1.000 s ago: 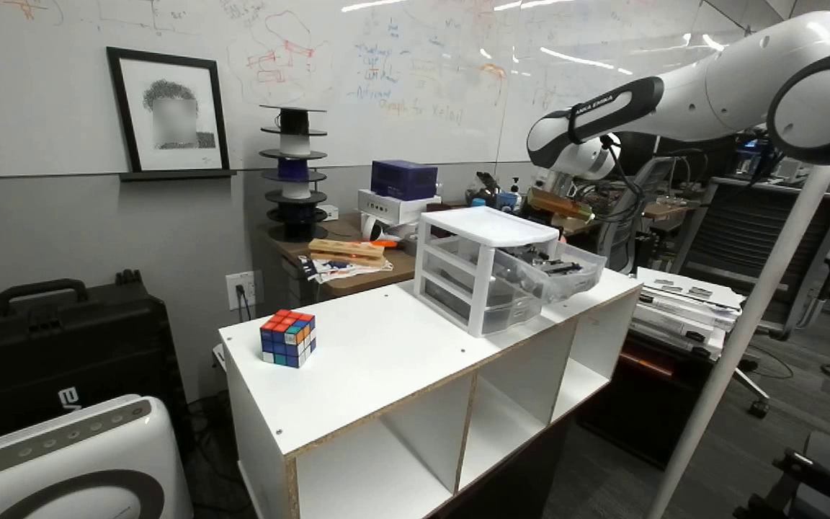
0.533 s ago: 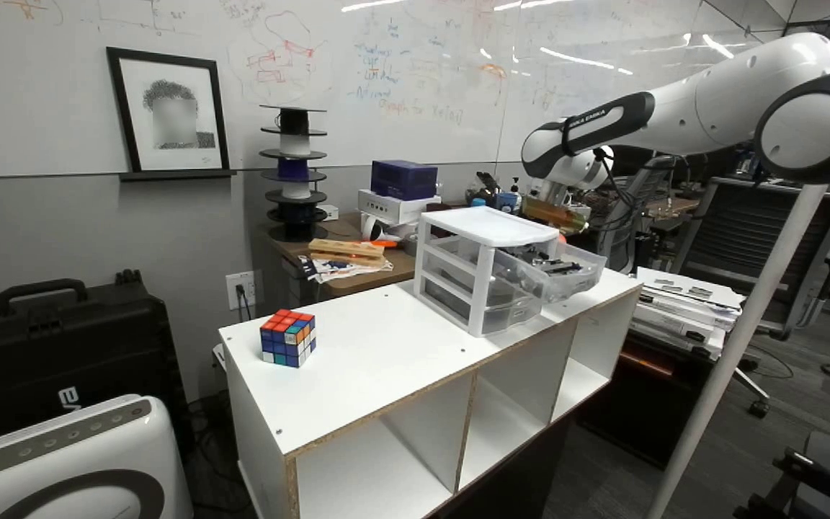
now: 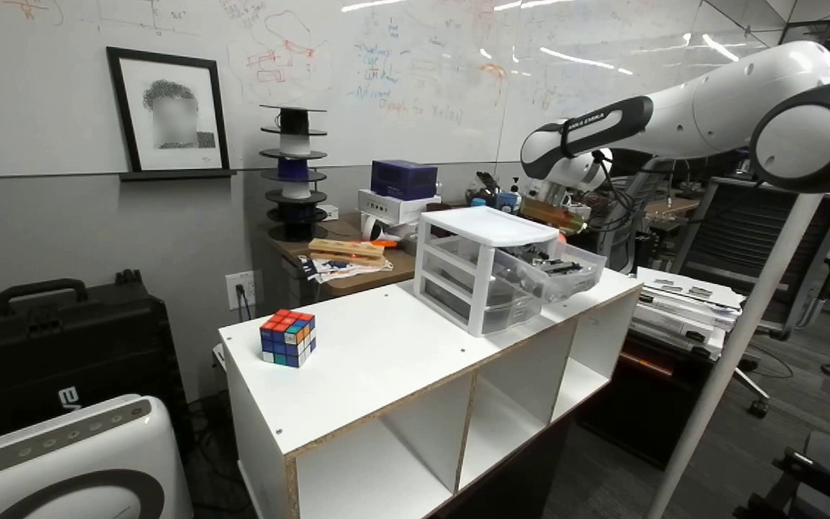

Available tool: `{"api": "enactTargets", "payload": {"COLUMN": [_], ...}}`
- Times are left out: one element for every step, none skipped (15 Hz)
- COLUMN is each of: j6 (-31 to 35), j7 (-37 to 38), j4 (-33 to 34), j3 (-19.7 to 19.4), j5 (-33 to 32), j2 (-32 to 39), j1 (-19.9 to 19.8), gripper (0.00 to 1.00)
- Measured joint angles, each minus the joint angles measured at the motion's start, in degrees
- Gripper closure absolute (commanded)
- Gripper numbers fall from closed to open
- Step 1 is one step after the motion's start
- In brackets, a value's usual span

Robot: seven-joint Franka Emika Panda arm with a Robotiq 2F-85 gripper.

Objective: Put the battery and plastic in the open drawer respectively, then close the drawer

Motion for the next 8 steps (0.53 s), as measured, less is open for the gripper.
{"api": "enactTargets", "payload": {"j6": [-0.63,-1.48,-2.72,-3.93,-5.55,-7.03,-8.43,-9.83], "j7": [0.08,0.2,0.49,0.83,1.18,1.56,1.77,1.97], "j4": [0.22,0.5,0.96,1.63,2.14,2.61,2.94,3.22], "j3": [-0.01,-0.05,-0.17,-0.25,-0.35,-0.53,-0.69,-0.76], "j5": [0.0,-0.07,-0.53,-1.05,-1.76,-2.51,-2.93,-3.19], "j2": [0.09,0.18,0.34,0.56,0.69,0.77,0.78,0.79], "j1": [0.0,-0.02,-0.04,-0.05,-0.02,0.07,0.16,0.16], "gripper": [0.86,0.87,0.89,0.85,0.84,0.83,0.83,0.83]}}
